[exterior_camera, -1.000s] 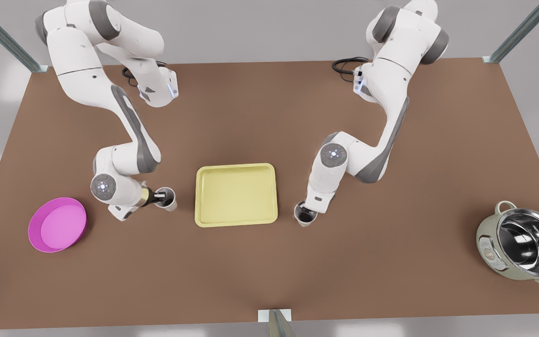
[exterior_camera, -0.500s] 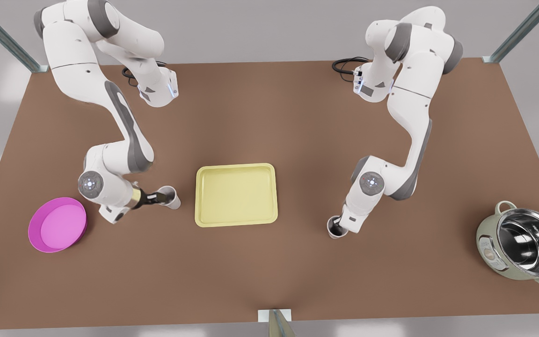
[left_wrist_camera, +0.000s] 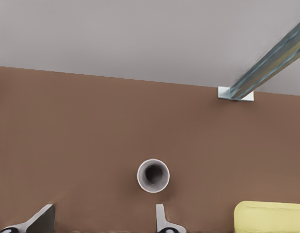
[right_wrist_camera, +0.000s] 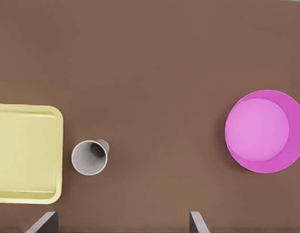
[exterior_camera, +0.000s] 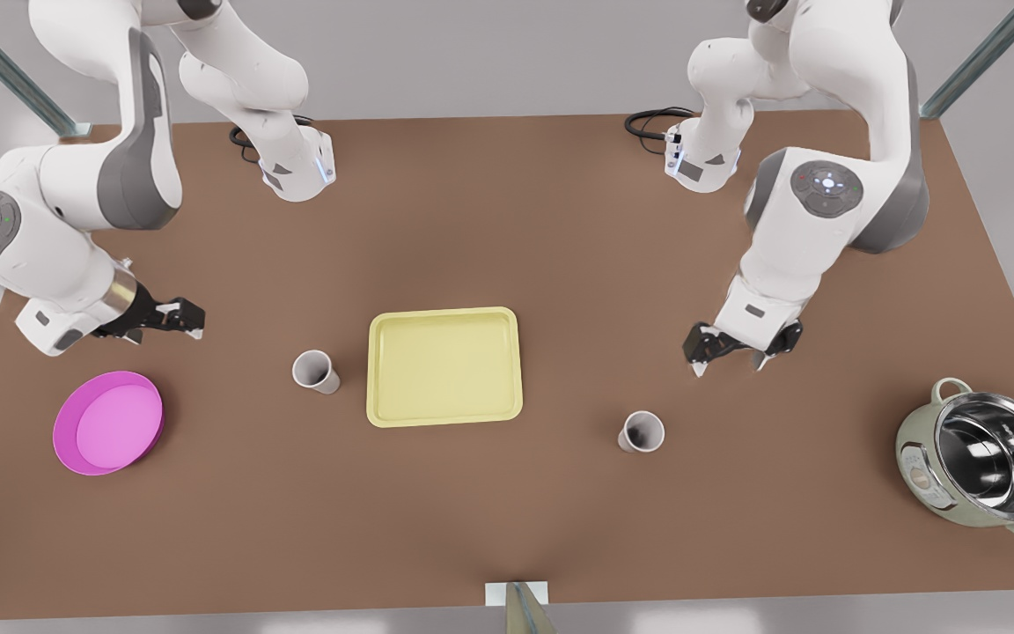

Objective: Use the left arm to pick up the white IKEA cup from the tray and place it on the middle-left position; use the right arm to pick up the white IKEA cup from the tray and place it on the middle-right position

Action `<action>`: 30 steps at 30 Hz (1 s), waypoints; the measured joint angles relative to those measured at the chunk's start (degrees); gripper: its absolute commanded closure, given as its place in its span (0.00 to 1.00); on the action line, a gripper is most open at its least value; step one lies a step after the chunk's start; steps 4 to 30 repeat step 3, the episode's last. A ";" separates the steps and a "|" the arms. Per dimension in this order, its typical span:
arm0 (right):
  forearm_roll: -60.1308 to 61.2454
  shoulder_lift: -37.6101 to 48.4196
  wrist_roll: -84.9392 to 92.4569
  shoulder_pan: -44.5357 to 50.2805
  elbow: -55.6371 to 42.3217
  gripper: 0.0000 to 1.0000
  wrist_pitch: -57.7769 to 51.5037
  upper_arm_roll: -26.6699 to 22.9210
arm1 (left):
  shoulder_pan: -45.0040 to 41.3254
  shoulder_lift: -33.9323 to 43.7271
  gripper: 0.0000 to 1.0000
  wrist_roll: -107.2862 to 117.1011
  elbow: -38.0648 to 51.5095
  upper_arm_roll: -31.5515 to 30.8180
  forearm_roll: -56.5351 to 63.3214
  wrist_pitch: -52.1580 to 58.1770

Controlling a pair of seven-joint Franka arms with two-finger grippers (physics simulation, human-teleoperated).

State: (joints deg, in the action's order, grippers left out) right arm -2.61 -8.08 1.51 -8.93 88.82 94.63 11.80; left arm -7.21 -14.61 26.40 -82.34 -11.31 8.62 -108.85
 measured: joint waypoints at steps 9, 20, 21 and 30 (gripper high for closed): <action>-0.29 -0.05 0.11 0.55 -0.13 0.00 -0.56 0.30 | 1.20 0.46 0.00 -3.36 -0.17 3.11 -0.97 6.50; -0.29 -0.05 0.11 0.55 -0.13 0.00 -0.56 0.30 | 1.20 0.46 0.00 -3.36 -0.17 3.11 -0.97 6.50; -0.29 -0.05 0.11 0.55 -0.13 0.00 -0.56 0.30 | 1.20 0.46 0.00 -3.36 -0.17 3.11 -0.97 6.50; -0.29 -0.05 0.11 0.55 -0.13 0.00 -0.56 0.30 | 1.20 0.46 0.00 -3.36 -0.17 3.11 -0.97 6.50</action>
